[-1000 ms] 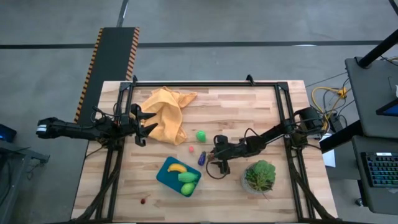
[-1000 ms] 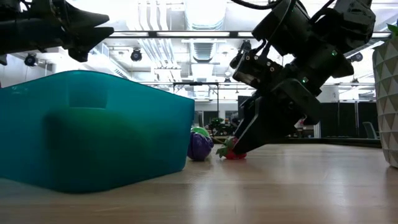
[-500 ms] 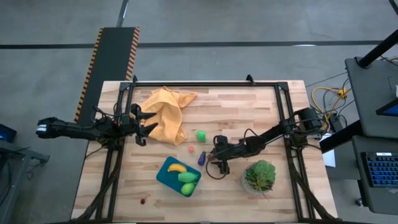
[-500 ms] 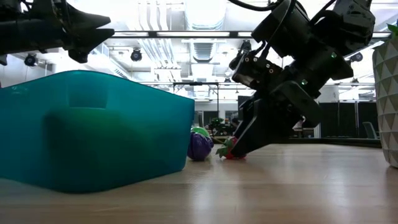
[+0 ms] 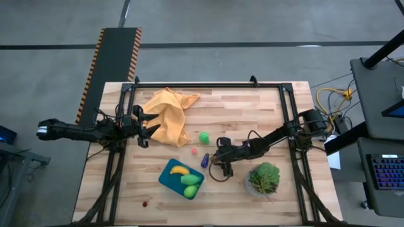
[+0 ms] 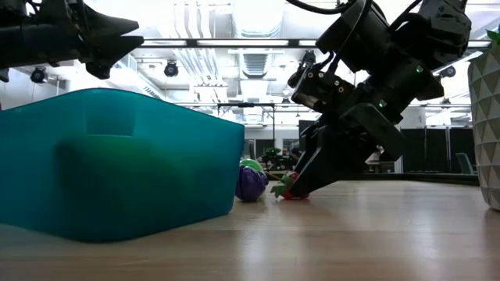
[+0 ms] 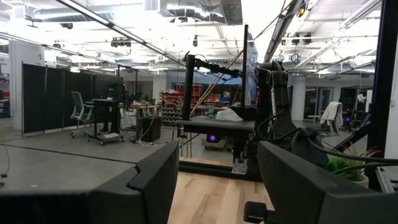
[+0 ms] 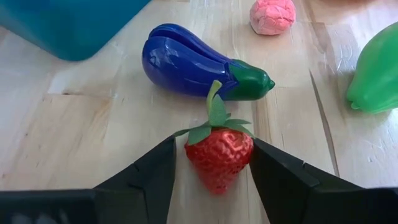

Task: Pick and placing Produce into tupperware
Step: Put the strawberry into the blue bin

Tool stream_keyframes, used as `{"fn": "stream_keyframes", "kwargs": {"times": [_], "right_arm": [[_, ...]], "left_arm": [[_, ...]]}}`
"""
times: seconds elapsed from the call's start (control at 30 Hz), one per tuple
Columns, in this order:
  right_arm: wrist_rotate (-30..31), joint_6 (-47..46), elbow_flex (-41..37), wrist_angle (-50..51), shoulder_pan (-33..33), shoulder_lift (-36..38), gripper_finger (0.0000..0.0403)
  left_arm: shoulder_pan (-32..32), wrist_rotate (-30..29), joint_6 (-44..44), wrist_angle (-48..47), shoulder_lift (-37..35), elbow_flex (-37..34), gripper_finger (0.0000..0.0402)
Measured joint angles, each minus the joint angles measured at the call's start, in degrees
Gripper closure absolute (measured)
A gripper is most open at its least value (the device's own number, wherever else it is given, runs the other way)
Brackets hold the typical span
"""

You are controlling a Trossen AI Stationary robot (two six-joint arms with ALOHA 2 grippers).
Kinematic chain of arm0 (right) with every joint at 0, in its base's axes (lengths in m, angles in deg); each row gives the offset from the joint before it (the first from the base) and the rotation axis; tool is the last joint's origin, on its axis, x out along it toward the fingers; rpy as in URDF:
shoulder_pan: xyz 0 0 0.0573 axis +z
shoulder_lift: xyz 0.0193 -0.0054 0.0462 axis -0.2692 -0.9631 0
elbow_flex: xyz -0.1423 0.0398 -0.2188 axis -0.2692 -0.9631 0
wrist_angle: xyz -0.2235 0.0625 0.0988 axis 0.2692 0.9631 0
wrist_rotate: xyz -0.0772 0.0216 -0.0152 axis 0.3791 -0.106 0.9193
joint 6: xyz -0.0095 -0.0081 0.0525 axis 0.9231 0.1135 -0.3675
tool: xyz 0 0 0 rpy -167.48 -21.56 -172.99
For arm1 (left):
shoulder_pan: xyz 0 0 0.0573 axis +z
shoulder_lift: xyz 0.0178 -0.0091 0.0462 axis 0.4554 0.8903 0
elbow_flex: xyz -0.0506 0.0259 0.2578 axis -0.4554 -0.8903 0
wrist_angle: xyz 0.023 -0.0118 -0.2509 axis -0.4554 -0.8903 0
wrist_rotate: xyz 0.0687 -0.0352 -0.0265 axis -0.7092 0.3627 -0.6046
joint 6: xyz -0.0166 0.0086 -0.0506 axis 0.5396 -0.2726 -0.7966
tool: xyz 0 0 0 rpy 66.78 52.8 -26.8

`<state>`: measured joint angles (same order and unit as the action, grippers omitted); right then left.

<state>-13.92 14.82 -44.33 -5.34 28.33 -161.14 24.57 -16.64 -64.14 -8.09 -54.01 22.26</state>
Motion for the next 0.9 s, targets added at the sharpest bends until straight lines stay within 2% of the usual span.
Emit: {"fn": "stream_keyframes", "kwargs": {"times": [0.43,0.9], "right_arm": [[0.0,0.0,0.0,0.0,0.0,0.0,0.026],[0.0,3.1,0.0,0.2,0.0,0.8,0.026]], "left_arm": [[0.0,0.0,0.0,0.0,0.0,0.0,0.0196],[0.0,0.0,0.0,0.0,0.0,0.0,0.0196]]}}
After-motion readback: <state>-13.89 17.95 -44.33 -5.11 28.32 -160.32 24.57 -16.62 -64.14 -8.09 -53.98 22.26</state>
